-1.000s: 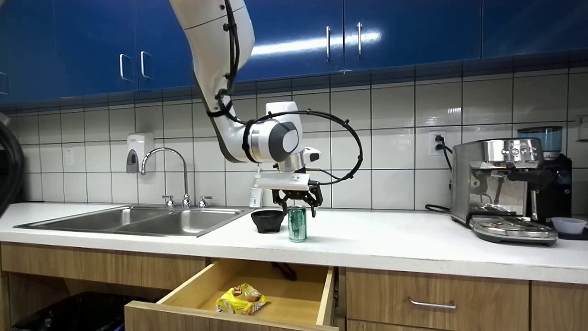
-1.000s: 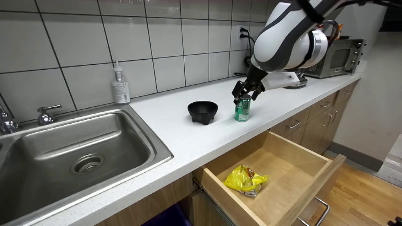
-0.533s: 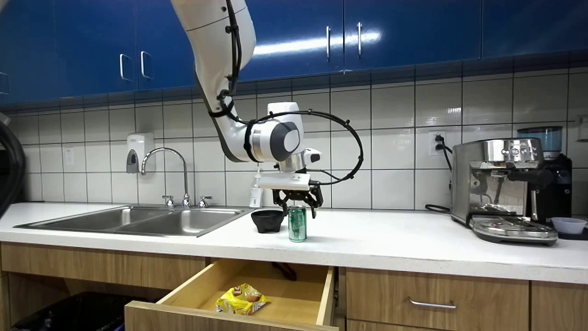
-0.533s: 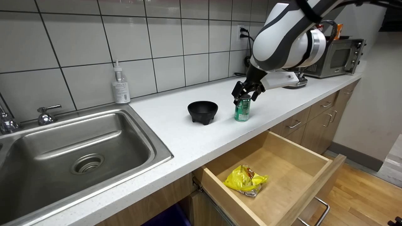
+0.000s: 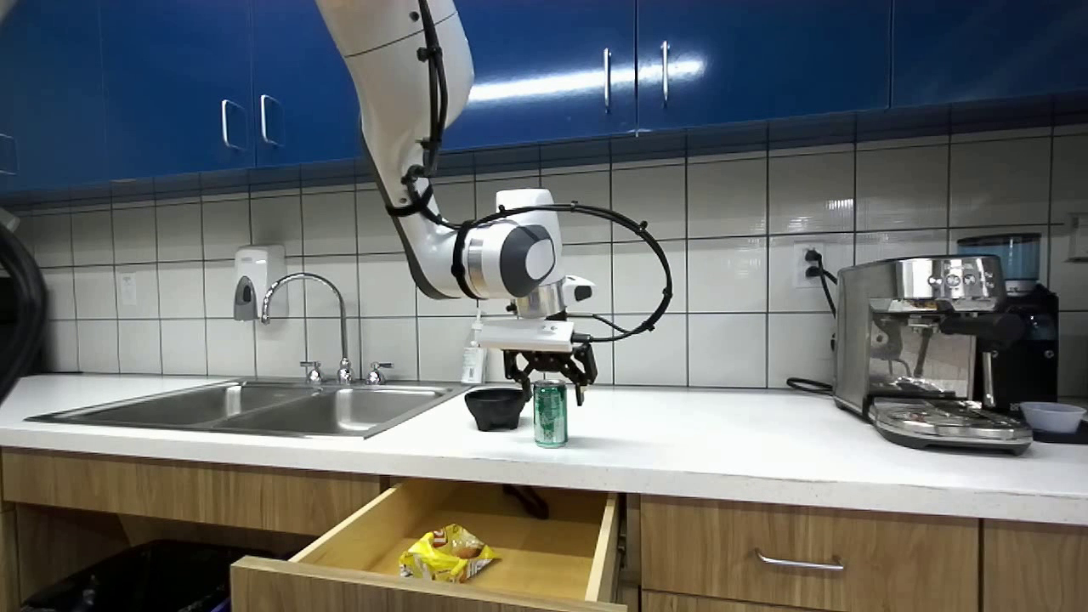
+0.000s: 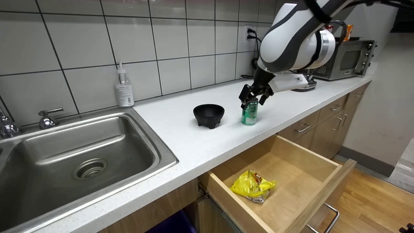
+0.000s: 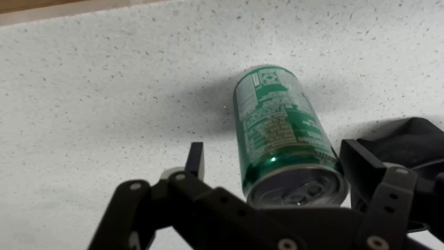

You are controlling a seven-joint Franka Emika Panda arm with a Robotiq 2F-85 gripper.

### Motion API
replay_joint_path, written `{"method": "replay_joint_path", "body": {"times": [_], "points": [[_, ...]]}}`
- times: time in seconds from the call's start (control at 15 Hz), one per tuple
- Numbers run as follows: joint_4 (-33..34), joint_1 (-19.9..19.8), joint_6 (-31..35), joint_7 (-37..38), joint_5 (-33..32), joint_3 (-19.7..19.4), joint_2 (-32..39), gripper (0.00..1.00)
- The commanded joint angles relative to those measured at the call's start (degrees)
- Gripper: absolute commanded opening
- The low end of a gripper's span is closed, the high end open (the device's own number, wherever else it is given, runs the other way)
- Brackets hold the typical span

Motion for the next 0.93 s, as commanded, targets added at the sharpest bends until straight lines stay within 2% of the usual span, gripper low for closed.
{"method": "replay_joint_path", "body": {"times": [0.0, 0.67, 0.73, 0.87], "points": [[1.90, -0.82, -2.30, 0.34, -1.41, 0.53, 0.55, 1.00], [2.70, -0.80, -2.24, 0.12, -1.62, 0.59, 1.11, 1.00], [2.75, -0.84, -2.24, 0.02, -1.63, 0.65, 1.17, 0.75], [2.78, -0.85, -2.09, -0.14, -1.80, 0.70, 1.26, 0.66]]}}
